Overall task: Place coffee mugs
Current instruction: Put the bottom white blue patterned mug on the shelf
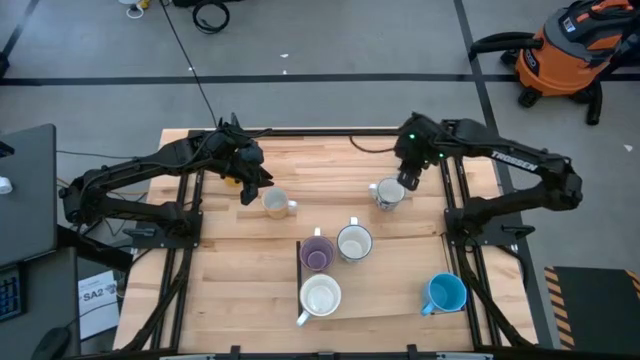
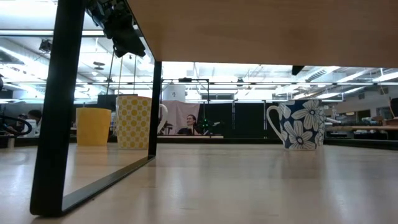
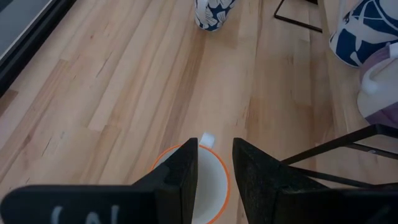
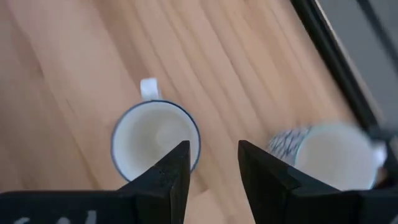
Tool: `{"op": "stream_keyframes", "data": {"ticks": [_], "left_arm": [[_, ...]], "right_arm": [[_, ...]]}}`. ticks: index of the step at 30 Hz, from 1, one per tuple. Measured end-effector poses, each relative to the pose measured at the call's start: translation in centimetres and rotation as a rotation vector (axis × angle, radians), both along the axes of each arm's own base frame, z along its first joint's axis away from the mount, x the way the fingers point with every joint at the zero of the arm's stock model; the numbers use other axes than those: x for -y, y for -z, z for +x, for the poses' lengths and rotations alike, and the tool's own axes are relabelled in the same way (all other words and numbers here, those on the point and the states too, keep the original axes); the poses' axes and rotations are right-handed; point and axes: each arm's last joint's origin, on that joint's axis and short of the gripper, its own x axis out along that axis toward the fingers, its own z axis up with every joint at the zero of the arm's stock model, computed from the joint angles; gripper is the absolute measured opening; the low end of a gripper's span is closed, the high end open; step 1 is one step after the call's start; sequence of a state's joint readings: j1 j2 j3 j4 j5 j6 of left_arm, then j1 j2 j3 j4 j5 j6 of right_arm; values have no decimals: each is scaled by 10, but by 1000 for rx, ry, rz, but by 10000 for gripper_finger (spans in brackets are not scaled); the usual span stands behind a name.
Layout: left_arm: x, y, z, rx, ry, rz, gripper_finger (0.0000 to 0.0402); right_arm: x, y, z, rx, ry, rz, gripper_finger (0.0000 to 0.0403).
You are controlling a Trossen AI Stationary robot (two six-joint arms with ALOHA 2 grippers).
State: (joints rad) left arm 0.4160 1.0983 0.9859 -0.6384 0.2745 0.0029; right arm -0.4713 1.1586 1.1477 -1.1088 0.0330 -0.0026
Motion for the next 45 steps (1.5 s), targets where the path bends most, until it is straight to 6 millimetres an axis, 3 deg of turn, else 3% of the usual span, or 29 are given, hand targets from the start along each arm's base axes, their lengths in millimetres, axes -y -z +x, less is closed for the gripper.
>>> {"op": "stream_keyframes", "data": {"ticks": [7,11,15,25,45], "left_arm": [[0,0,0,0,3,4,107],[0,0,0,0,3,3,107],[0,0,0,0,1,1,107],[0,0,0,0,5,6,107],[0,0,0,0,6,7,107]], "right_arm": [[-6,-2,-12,73,483,209,141],[-9,3,-17,25,770,324,141],[-14,14,-20,-51,940,381,141],[-17,31,-5,27,1019,413,141],[-10,81,21,-74,1081,420,141]]}}
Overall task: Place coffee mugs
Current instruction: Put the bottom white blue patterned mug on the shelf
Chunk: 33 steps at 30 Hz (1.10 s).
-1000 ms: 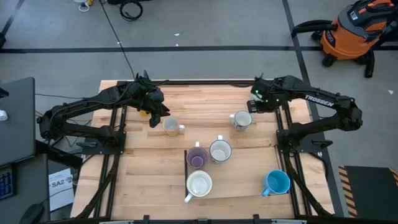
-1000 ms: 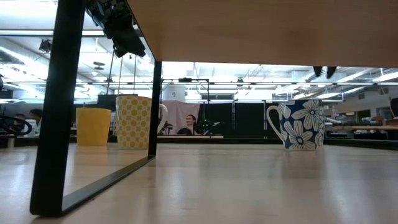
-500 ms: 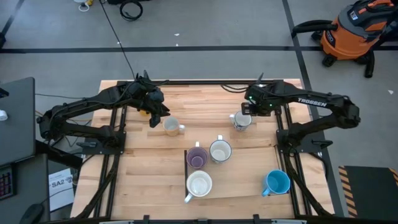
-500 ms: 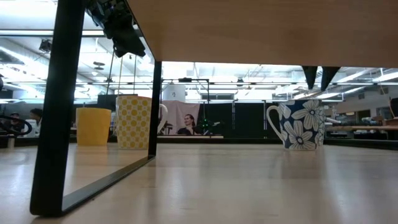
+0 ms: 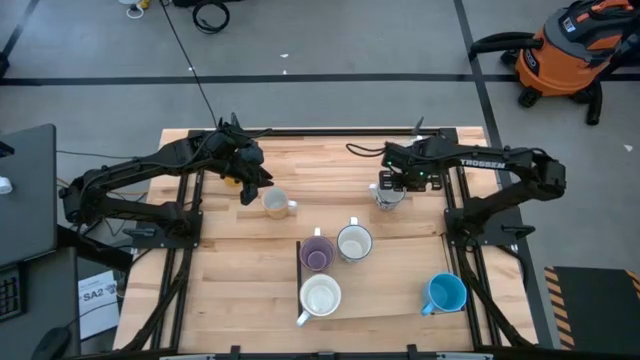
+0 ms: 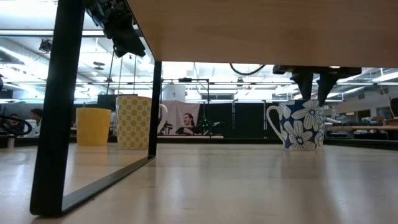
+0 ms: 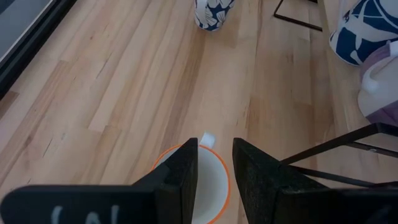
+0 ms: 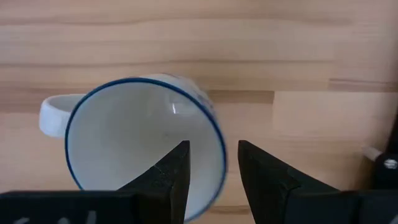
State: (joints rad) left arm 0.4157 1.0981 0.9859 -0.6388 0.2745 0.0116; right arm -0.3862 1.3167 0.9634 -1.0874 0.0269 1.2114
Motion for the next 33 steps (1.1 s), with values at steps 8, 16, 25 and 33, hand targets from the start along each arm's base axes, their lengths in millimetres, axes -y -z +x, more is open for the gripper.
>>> {"op": "stream_keyframes", "data": {"ticks": [8,16,25,33], "left_arm": [[0,0,0,0,0,0,107],[0,0,0,0,0,0,107],[0,0,0,0,0,0,107],[0,0,0,0,-1,0,107]], "right_arm": [[4,17,11,-61,-40,43,141],[6,30,18,-105,-103,88,141],[7,35,20,-119,-135,102,127],[7,35,20,-127,-168,90,37]]}}
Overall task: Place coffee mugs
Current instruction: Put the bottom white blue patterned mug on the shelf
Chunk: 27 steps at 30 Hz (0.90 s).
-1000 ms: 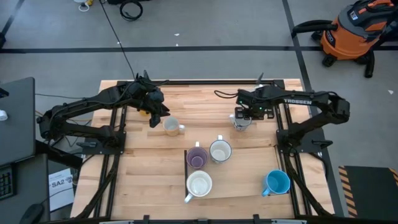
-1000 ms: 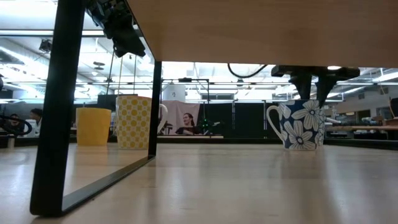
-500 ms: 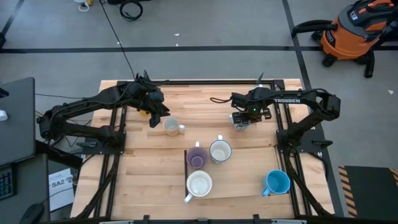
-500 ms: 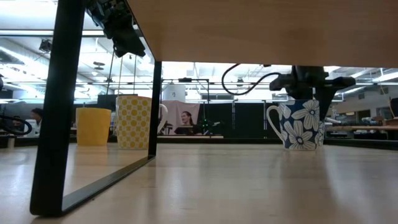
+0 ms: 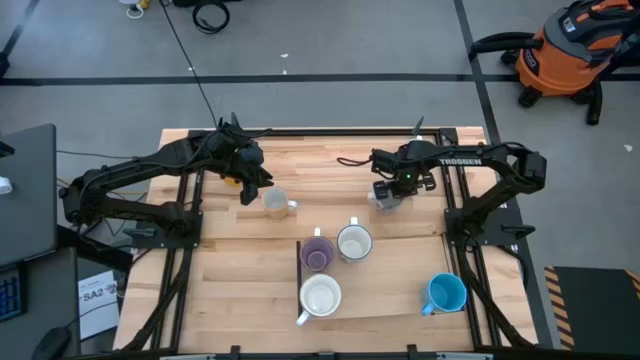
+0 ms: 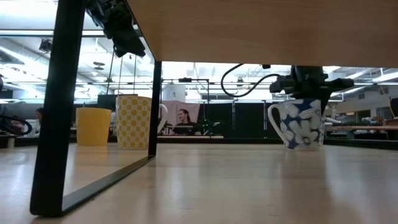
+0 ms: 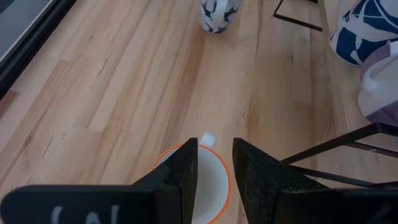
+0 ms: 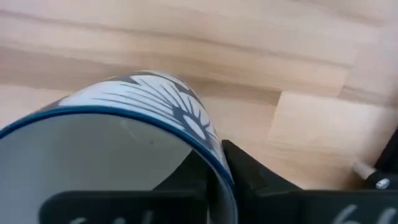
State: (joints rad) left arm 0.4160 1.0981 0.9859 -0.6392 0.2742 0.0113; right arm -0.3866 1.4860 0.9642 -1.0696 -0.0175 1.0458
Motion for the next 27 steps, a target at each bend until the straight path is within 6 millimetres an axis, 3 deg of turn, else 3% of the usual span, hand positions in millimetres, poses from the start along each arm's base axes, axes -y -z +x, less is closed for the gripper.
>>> {"op": "stream_keyframes", "data": {"ticks": [7,12,20,27], "left_arm": [[0,0,0,0,1,1,107],[0,0,0,0,0,1,107],[0,0,0,0,1,1,107],[0,0,0,0,1,1,107]], "right_arm": [[2,-5,-1,-18,-117,0,29],[8,-33,-3,-93,-194,-12,35],[12,-107,-5,-101,-333,-21,34],[3,-182,-5,198,-435,-122,32]]}}
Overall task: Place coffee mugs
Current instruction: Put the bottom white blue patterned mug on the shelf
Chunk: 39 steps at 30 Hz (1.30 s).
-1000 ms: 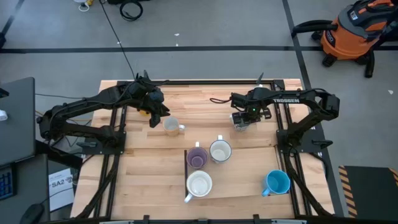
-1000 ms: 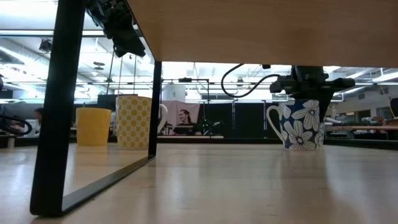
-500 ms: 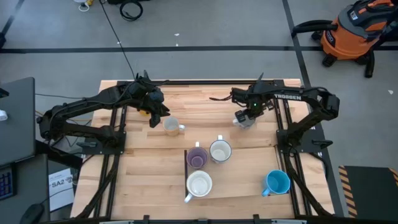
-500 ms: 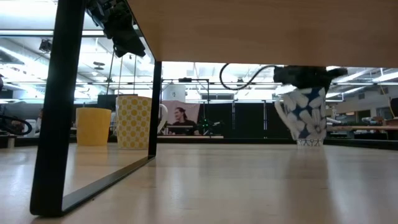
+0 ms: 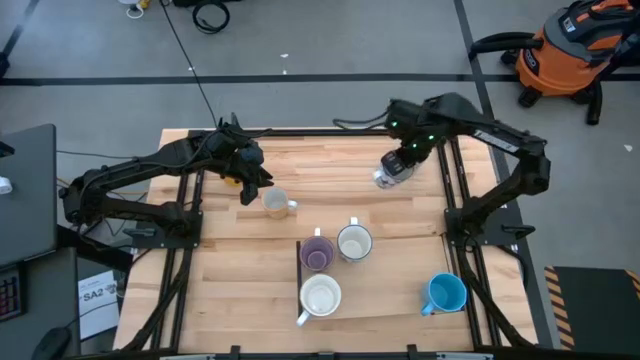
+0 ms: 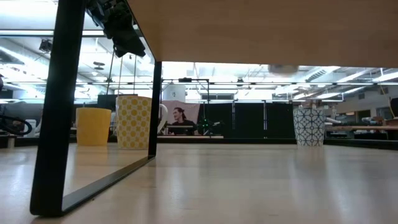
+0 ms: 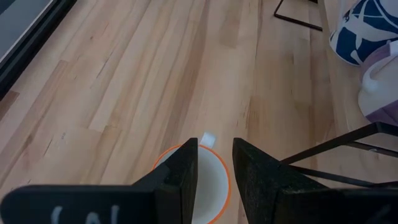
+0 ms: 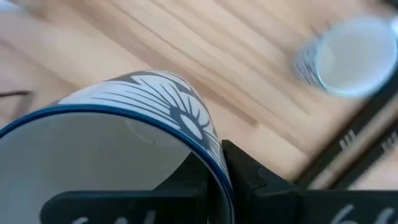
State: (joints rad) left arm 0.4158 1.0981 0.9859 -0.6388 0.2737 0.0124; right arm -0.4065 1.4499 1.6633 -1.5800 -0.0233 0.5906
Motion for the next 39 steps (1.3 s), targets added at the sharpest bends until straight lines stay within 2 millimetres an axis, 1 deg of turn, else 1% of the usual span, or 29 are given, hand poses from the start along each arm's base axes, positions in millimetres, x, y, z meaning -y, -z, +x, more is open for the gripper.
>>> {"op": "stream_keyframes", "data": {"ticks": [4,8,11,13,18,22,25,33,39], "left_arm": [[0,0,0,0,0,0,107],[0,0,0,0,0,0,107],[0,0,0,0,-1,0,107],[0,0,0,0,0,0,107],[0,0,0,1,-18,-20,107],[0,0,0,1,-18,-20,107],[0,0,0,1,-18,-20,107],[0,0,0,1,-18,-21,107],[0,0,0,1,-18,-21,107]], "right_arm": [[-14,-36,-11,152,-37,-51,32],[-33,-60,-26,274,-65,-29,32],[-52,-68,-34,324,-113,-4,32],[-66,-71,-36,339,-179,0,32],[-105,-73,-33,372,-380,23,33],[-137,-71,-19,412,-495,51,33],[-159,-64,-9,388,-543,66,33],[-214,-34,23,268,-632,100,34],[-243,-12,45,240,-690,126,34]]}}
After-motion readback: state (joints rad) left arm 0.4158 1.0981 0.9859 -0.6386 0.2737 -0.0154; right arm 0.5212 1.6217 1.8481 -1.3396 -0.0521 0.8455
